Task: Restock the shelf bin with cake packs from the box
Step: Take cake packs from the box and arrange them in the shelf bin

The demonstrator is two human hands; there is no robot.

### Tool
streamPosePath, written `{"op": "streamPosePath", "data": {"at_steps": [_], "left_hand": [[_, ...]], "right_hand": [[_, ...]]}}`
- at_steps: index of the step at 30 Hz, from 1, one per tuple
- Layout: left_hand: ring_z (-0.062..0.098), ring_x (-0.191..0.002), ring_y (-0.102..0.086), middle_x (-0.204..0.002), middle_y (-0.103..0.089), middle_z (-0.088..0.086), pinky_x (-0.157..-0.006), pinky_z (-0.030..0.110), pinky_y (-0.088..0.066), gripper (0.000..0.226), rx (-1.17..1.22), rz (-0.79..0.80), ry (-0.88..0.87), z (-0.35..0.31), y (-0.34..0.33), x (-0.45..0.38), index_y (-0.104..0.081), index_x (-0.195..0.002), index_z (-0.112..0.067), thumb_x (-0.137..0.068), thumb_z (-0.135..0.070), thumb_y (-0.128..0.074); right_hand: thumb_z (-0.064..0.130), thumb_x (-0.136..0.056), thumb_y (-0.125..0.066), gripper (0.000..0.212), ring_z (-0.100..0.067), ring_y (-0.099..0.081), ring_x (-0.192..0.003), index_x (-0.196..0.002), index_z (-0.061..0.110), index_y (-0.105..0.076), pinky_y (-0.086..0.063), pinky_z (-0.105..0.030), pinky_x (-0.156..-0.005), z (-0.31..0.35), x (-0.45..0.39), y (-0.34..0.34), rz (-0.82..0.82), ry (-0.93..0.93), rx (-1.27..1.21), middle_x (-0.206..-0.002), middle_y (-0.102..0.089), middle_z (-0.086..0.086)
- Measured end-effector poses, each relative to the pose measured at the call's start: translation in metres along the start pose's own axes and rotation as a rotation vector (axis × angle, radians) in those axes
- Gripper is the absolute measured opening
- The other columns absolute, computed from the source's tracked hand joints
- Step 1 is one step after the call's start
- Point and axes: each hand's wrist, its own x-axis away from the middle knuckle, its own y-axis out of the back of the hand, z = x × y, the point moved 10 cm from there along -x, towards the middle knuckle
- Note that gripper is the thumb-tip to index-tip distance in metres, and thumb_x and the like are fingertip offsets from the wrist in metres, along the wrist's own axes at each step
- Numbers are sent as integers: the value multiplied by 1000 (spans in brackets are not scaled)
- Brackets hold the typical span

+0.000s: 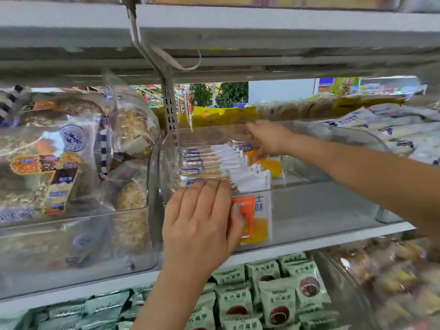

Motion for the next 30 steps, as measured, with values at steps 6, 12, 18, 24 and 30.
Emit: {"op": "streamPosePath", "data": {"at_steps": [6, 12, 18, 24, 30], "left_hand": [[24, -87, -52, -89, -70, 7, -79, 34, -39, 38, -14, 17, 10, 0, 0, -2, -72, -94, -8, -93, -27, -39], [26, -99, -60, -104, -70, 10, -89, 36, -39, 41, 45, 173, 38, 2, -6, -7, -69, -106, -7, -95, -29, -36], [28, -136, -33, -144, -43, 15, -118, 43, -13, 47, 276, 214, 2, -42, 45, 60, -44, -138, 0, -95, -19, -37], [32, -102, -59, -108, -65, 13, -91, 41, -42, 36, 610, 874, 11, -147, 70, 295, -63, -109, -6, -82, -19, -44], [30, -124, -42, -134, -49, 9, -101, 39, -39, 55, 526, 1835, 131, -171, 113, 511, -34, -145, -23, -91, -18, -43]], "right_hand": [[53, -64, -79, 79, -31, -43, -118, -122, 14, -43, -41, -40, -91, -10, 9, 6, 60, -146, 42, -121, -50, -13], [32, -77, -76, 30, -16, -52, -77, -92, 17, -55, -39, -26, -64, -6, 73, 77, -309, -211, -591, -76, -53, 3], [17, -88, -64, 21, -2, -42, -60, -79, 23, -47, -35, -13, -58, 78, 283, 92, -671, -124, -929, -68, -47, 7], [20, -87, -66, 19, -10, -48, -59, -79, 24, -49, -39, -19, -58, 153, 427, -167, 110, -386, -959, -68, -53, -3], [36, -90, -56, 45, -26, -52, -115, -131, 20, -46, -46, -38, -91, 227, 542, -344, 896, -273, -523, -127, -54, -5]]}}
